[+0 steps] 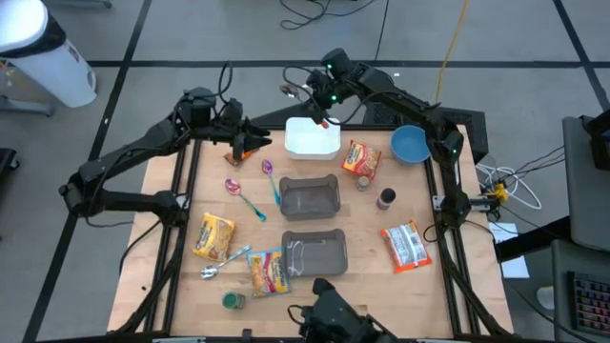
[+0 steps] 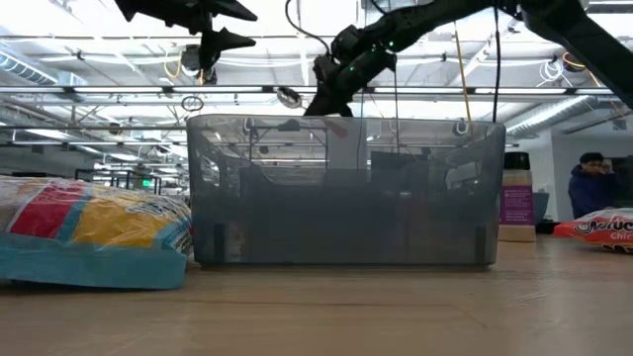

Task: Pick & Place Food Item
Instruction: Put the orange spoon into the white bin

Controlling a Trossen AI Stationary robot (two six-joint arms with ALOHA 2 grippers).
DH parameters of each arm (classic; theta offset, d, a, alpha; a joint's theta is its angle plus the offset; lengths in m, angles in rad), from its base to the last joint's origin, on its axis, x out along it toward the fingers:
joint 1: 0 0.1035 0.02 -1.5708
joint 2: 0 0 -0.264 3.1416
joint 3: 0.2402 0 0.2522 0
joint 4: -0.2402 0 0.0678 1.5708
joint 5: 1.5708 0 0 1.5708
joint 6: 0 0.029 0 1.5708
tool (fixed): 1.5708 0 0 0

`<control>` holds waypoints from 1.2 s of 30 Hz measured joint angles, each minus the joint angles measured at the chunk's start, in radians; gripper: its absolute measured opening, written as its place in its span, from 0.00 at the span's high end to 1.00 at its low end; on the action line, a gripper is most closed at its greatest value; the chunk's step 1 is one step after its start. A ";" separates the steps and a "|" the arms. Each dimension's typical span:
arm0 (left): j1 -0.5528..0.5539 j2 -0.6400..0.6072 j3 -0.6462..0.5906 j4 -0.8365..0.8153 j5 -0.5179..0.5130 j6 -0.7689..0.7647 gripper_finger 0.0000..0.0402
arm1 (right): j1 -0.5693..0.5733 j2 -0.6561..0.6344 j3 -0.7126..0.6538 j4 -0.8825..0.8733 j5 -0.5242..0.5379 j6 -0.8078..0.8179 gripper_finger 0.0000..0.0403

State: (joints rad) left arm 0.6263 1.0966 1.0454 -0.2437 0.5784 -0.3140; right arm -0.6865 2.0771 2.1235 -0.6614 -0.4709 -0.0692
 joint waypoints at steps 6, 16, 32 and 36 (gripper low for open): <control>-0.007 0.000 0.000 0.015 -0.003 -0.010 0.48 | -0.014 0.048 0.000 0.045 -0.002 0.058 1.00; -0.007 0.000 0.000 0.016 -0.003 -0.010 0.48 | -0.016 0.054 0.000 -0.033 0.015 -0.027 1.00; -0.007 0.000 0.001 0.009 -0.005 0.005 0.48 | 0.068 0.053 -0.162 0.028 0.242 -0.191 1.00; -0.007 0.000 0.001 -0.003 -0.005 0.004 0.48 | 0.077 0.053 -0.200 0.072 0.239 -0.209 1.00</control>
State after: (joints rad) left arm 0.6189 1.0966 1.0462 -0.2463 0.5735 -0.3096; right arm -0.6098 2.1296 1.9231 -0.5899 -0.2318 -0.2779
